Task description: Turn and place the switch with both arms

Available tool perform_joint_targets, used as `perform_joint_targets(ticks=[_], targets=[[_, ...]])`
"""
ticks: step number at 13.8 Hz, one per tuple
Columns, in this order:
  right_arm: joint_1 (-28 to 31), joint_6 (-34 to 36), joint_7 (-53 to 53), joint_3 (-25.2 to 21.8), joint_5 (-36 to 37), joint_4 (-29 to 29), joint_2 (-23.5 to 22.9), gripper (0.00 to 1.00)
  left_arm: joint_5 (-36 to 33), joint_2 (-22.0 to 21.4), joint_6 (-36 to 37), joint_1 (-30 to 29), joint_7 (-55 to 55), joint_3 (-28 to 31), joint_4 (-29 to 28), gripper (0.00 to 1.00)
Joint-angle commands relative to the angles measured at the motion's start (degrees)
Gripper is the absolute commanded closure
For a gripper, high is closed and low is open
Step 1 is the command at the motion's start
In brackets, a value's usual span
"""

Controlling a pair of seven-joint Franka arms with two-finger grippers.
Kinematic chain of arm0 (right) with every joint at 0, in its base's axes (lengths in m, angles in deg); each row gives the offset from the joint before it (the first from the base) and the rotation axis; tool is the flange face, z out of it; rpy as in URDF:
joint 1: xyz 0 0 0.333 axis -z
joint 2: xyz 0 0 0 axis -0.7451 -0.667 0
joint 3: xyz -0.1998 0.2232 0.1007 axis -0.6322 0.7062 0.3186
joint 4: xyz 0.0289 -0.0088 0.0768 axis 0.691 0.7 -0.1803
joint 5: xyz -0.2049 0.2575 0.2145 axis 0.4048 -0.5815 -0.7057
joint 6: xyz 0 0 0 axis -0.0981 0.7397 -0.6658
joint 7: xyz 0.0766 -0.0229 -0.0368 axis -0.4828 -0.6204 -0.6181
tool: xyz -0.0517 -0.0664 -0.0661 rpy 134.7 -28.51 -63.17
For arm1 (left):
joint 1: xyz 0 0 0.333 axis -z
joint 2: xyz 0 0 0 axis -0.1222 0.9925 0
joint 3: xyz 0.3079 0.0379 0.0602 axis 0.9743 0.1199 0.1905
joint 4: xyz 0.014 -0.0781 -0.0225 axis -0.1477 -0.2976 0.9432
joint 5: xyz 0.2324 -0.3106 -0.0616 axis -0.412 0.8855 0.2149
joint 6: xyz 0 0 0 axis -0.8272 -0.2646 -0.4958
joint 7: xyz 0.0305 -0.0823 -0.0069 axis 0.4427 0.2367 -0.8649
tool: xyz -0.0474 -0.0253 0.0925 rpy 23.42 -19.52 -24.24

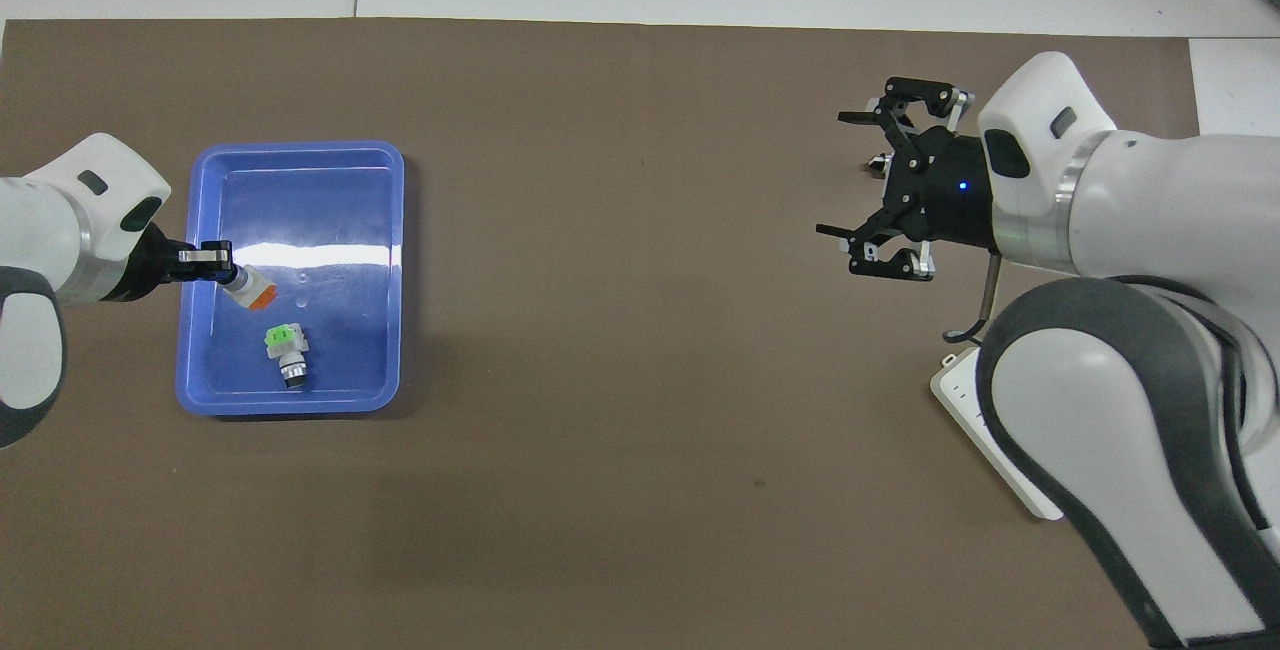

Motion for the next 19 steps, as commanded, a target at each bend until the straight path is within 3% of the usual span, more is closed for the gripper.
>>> perform_joint_targets(ticks=[1, 3, 7, 11, 15, 19], targets=[[0.8, 1.9, 6.2, -3.4, 3.3, -0.8, -0.1, 0.0, -1.2, -0.9, -1.5, -0.3, -0.6, -0.5, -0.9, 0.29], [2.0, 1.9, 13.3, -4.4, 10.4, -3.2, -0.9, 0.0, -1.2, -0.3, -0.8, -0.1, -0.6, -0.6, 0.7, 0.28], [2.4, 2.2, 39.5, -4.3, 20.8, -4.3, -1.2, 0.0, -1.2, 0.6, 1.9, 0.4, -0.5, -0.6, 5.5, 0.16], [3.7, 8.0, 60.6, -4.5, 23.5, -6.1, -1.2, 0.0, -1.4, 3.7, 15.2, 0.5, -0.6, -0.6, 16.1, 0.16], [4.5, 13.2, 77.2, -5.3, 27.2, -6.9, -1.1, 0.0, -2.5, 3.8, 29.3, 0.6, -0.6, -0.8, 24.6, 0.16], [4.5, 25.9, 92.3, -5.3, 32.8, -14.4, -1.4, 0.0, -3.0, 4.1, 38.8, 0.7, -0.7, -1.2, 31.3, 0.16]])
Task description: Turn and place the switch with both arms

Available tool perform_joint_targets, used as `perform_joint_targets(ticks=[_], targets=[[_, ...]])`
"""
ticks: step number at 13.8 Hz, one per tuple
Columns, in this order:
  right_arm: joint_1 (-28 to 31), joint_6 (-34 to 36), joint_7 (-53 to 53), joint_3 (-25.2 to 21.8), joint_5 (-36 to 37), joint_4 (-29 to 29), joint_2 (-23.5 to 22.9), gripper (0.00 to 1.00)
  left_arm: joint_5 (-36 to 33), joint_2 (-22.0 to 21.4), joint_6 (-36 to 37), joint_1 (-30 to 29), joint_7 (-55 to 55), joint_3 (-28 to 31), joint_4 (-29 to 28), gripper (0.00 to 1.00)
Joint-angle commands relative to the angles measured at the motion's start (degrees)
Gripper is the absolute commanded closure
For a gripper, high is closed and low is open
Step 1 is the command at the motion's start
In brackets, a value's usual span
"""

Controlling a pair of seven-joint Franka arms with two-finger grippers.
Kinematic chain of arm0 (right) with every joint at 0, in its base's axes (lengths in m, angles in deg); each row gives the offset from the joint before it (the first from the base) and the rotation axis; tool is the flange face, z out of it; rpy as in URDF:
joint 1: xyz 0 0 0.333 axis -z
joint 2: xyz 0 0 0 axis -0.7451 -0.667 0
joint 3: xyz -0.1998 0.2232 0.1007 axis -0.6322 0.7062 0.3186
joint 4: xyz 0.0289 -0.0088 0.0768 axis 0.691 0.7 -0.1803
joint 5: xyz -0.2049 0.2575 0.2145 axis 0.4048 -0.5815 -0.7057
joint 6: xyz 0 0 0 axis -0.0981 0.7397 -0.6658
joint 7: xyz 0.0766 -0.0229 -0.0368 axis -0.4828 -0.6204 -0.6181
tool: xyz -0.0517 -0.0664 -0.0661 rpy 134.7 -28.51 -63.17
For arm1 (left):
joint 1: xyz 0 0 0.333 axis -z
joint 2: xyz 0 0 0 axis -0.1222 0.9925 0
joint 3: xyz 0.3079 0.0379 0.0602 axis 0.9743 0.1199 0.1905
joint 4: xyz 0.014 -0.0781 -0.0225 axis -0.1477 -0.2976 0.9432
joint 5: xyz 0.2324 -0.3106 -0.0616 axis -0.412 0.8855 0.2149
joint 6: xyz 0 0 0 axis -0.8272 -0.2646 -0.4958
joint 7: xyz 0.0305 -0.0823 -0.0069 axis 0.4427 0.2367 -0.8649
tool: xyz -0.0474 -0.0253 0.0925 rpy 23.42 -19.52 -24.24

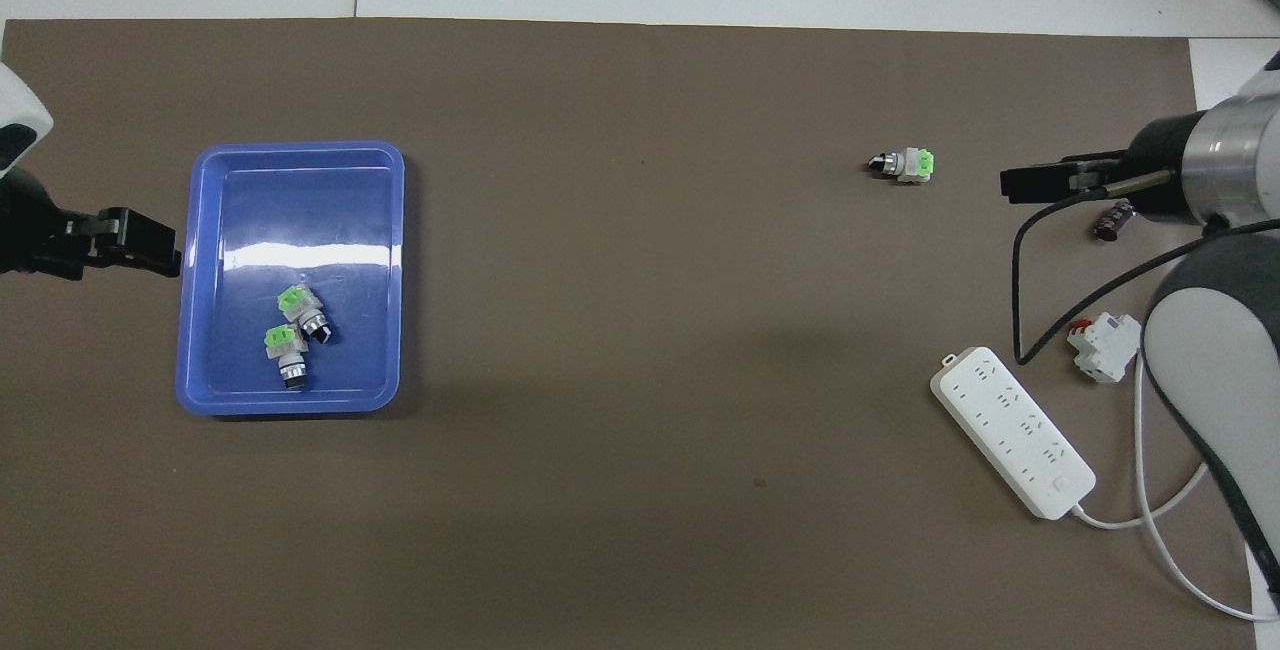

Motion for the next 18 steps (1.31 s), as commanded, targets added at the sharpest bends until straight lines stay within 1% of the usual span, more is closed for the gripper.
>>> perform_joint_targets(ticks=[1, 2, 4, 5, 6, 7, 10, 11, 13, 18], targets=[[0.3, 9.4, 8.8, 0.7, 5.7, -7.8, -1.3, 0.0, -1.3, 1.7, 4.0, 0.7, -0.4, -0.2, 4.2, 0.08], [0.3, 11.4, 10.2, 0.9, 6.3, -9.1, -1.4, 0.0, -1.0, 1.3, 3.4, 1.1, -0.5, -0.2, 4.0, 0.01], [0.7, 15.2, 13.0, 1.5, 6.5, -11.2, -1.4, 0.0, -1.0, 1.0, 2.8, 1.2, -0.5, -0.2, 3.5, 0.0], [1.6, 17.7, 13.7, 2.6, 6.5, -12.0, -1.4, 0.0, -1.0, 0.9, 2.8, 1.3, -0.6, -0.2, 3.3, 0.0], [3.2, 19.4, 13.8, 5.0, 6.5, -13.1, -1.5, 0.0, -1.0, 0.9, 1.8, 1.3, -0.6, -0.2, 3.2, 0.0], [4.3, 20.4, 13.8, 6.2, 6.4, -13.3, -1.4, 0.0, -1.0, 0.9, 1.2, 1.3, -0.5, -0.2, 3.2, 0.0], [5.8, 24.8, 13.1, 6.9, 5.3, -12.7, -0.3, 0.0, -1.2, 0.9, 1.1, 1.3, -0.5, -0.2, 3.2, 0.0], [6.7, 25.5, 13.1, 7.0, 5.0, -12.1, 0.1, 0.0, -1.2, 0.9, 1.2, 1.3, -0.5, -0.2, 3.2, 0.0], [6.7, 25.0, 13.1, 6.9, 3.6, -11.5, 0.2, 0.0, -1.2, 0.9, 1.2, 1.3, -0.5, -0.2, 3.0, 0.0], [5.6, 24.4, 13.1, 6.8, 3.6, -11.3, -0.8, 0.0, -1.2, 0.7, 1.4, 1.3, -0.5, -0.2, 2.7, 0.0]])
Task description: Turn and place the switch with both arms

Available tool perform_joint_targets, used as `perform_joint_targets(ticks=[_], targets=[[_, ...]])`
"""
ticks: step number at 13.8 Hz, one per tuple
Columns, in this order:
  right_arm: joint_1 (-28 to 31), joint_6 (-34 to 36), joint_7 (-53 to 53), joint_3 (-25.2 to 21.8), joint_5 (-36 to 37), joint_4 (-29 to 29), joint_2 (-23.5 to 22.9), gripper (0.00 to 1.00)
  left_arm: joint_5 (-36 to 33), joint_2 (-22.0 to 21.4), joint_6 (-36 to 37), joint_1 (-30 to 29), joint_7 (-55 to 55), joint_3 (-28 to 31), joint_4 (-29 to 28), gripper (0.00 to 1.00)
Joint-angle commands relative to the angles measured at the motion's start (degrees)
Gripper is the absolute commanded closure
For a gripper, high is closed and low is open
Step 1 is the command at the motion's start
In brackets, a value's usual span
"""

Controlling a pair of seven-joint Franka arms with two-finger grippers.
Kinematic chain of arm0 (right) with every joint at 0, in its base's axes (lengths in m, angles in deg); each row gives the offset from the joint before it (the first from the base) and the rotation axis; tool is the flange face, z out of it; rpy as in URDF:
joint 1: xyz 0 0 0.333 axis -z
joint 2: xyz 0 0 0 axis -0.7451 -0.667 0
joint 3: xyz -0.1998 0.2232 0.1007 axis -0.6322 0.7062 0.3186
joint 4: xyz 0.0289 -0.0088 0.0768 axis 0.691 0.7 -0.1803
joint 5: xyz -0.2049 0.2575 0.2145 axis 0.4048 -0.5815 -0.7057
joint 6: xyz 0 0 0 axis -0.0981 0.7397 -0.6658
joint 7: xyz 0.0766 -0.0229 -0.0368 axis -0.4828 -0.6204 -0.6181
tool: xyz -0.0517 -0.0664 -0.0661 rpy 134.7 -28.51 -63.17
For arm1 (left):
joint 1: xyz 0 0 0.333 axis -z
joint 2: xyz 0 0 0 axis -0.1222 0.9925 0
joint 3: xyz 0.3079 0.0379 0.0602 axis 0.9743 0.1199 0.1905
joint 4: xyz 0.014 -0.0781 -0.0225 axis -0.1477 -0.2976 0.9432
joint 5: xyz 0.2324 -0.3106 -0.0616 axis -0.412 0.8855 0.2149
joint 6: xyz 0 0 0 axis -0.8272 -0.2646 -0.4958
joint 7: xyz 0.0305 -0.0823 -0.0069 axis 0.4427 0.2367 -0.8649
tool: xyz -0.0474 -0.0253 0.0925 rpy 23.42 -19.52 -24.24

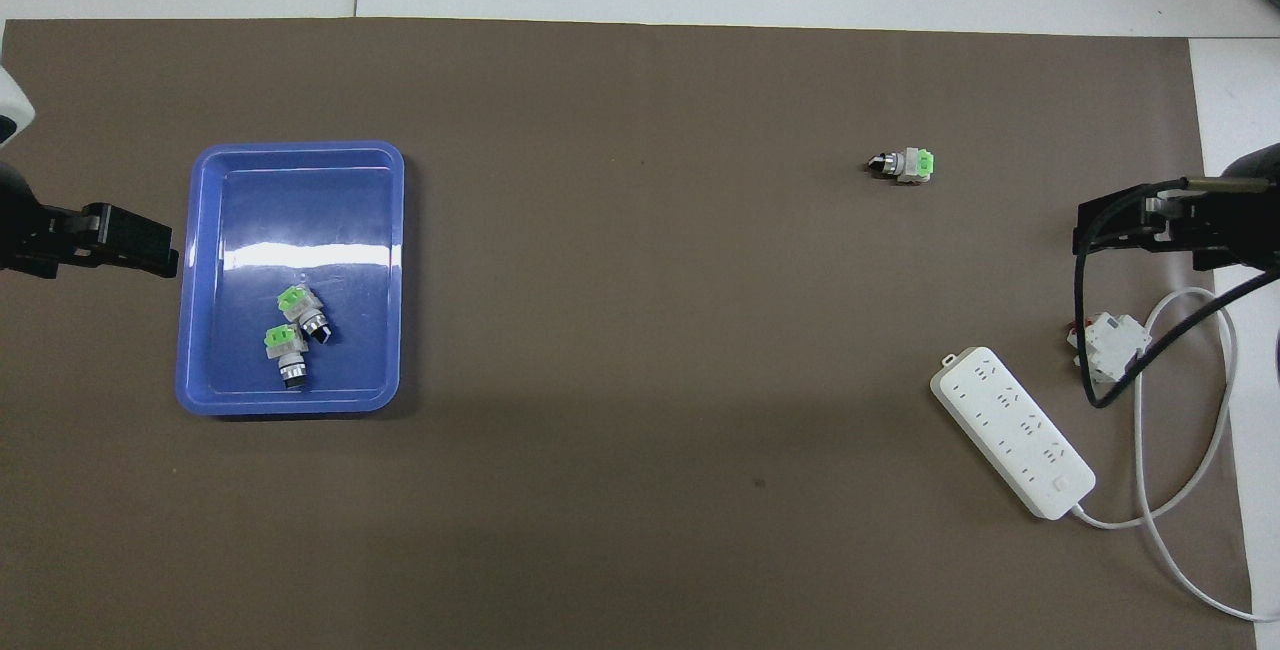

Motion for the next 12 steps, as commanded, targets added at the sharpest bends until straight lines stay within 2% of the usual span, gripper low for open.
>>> perform_joint_targets(ticks=[1, 4, 12], targets=[[0.5, 0.0, 0.4, 0.6, -0.9, 0.4, -0.2, 0.0, -1.2, 0.3, 0.3, 0.6, -0.5, 0.4, 0.4, 0.0], [0.4, -2.6, -0.5, 0.6, -1.0, 3.8, 1.0, 0.0, -1.2, 0.3, 0.7, 0.7, -0.4, 0.4, 0.6, 0.0], [0.5, -2.8, -2.2, 0.6, -1.4, 5.3, 1.8, 0.0, -1.1, 0.2, 0.4, 0.9, -0.4, 0.4, 0.3, 0.0]])
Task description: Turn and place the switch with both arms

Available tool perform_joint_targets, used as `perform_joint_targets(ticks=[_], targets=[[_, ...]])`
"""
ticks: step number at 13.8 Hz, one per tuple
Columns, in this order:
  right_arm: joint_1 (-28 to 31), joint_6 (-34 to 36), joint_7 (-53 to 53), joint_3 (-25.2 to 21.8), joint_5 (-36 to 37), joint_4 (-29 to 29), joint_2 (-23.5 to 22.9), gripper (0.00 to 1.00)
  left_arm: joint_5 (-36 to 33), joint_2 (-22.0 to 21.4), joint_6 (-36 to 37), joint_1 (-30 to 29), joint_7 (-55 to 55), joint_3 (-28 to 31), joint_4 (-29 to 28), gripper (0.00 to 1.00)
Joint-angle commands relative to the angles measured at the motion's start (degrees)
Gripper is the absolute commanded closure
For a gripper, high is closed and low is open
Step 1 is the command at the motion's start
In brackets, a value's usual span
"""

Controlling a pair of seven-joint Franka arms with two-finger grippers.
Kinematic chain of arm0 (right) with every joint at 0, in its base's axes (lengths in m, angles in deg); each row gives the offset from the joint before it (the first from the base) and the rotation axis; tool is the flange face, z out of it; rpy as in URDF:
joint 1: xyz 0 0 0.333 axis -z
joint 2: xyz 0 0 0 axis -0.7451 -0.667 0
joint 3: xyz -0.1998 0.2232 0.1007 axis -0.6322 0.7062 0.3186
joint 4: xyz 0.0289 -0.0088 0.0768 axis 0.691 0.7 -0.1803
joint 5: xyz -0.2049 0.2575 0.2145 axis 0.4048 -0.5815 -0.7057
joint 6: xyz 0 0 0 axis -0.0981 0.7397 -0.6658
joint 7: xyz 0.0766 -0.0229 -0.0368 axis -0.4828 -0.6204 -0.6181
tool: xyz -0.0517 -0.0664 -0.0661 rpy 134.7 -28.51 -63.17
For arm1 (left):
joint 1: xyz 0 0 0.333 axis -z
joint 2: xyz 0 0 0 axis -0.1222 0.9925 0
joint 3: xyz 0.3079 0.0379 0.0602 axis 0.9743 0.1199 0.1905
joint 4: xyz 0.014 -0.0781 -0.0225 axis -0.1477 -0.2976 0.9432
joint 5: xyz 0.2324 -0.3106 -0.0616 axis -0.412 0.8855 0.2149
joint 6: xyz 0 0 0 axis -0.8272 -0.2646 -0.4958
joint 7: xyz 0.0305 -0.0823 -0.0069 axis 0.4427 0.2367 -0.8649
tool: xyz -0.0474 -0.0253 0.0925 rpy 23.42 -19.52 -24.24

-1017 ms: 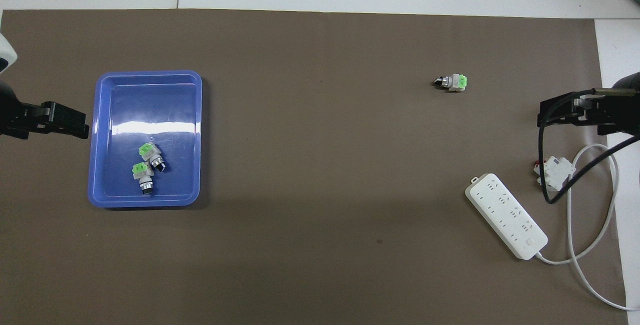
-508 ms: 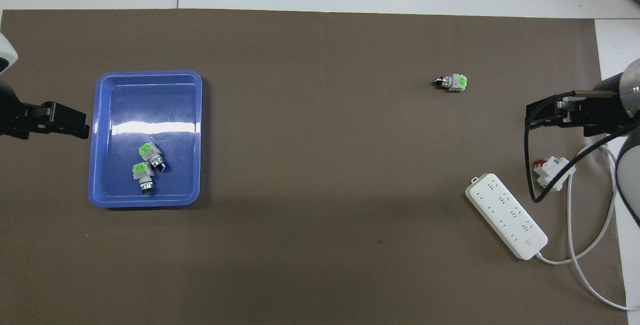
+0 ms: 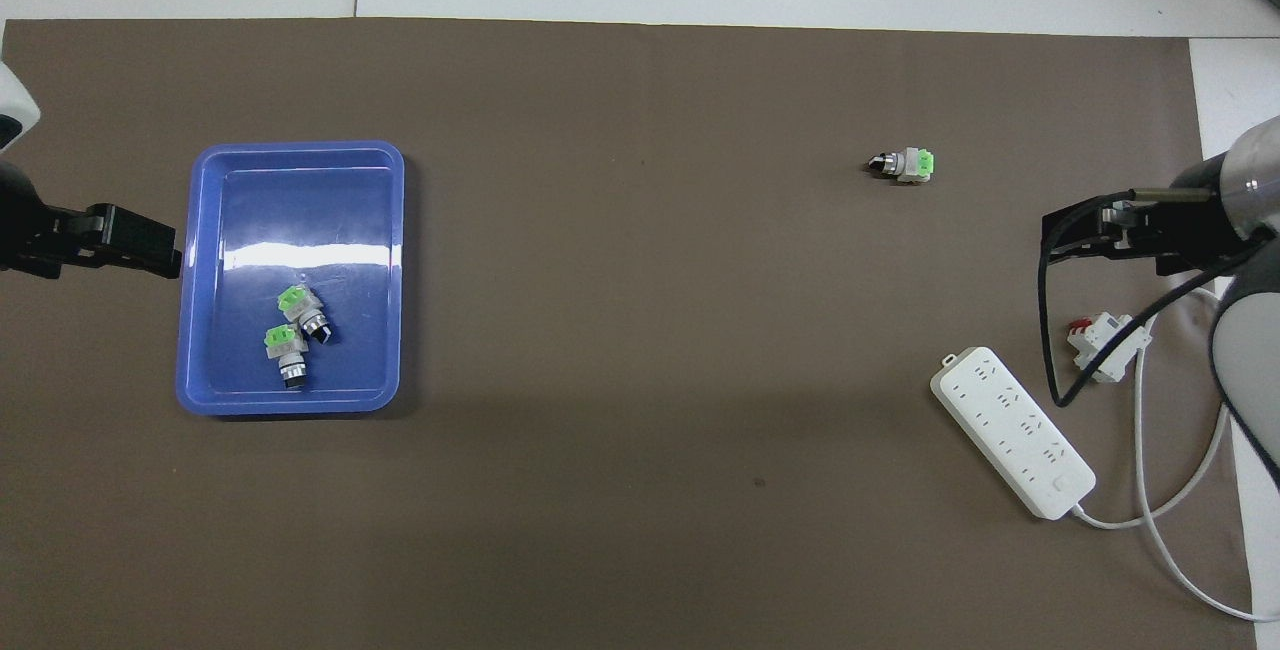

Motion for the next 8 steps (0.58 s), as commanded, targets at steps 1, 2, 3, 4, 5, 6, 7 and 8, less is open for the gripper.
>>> perform_joint_targets(ticks=[1, 2, 3, 4, 5, 6, 7, 8], targets=[[0.5, -0.9, -1.5, 0.3, -1.3, 2.2, 1.8, 0.0, -1.1, 0.2, 0.4, 0.8, -0.4, 0.4, 0.3, 0.0], [0.5, -0.9, -1.6, 0.3, -1.3, 2.2, 1.8, 0.0, -1.2, 0.2, 0.4, 0.8, -0.5, 0.4, 0.4, 0.0], [0.5, -0.8, -1.7, 0.3, -1.3, 2.2, 1.8, 0.0, -1.1, 0.2, 0.4, 0.8, -0.5, 0.4, 0.3, 0.0], [0.5, -0.8, -1.7, 0.3, -1.3, 2.2, 1.8, 0.0, -1.1, 0.2, 0.4, 0.8, -0.4, 0.4, 0.3, 0.0], [0.5, -0.8, -2.1, 0.3, -1.4, 2.2, 1.8, 0.0, -1.1, 0.2, 0.4, 0.8, -0.4, 0.4, 0.3, 0.0], [0.5, -1.0, -2.6, 0.3, -1.3, 2.2, 1.8, 0.0, -1.1, 0.2, 0.4, 0.8, -0.4, 0.4, 0.3, 0.0], [0.4, -1.0, -2.8, 0.3, -1.4, 2.2, 1.8, 0.0, -1.1, 0.2, 0.4, 0.8, -0.4, 0.4, 0.3, 0.0], [0.4, -1.1, -2.9, 0.4, -1.4, 2.2, 1.8, 0.0, -1.1, 0.2, 0.4, 0.8, -0.4, 0.4, 0.1, 0.0]])
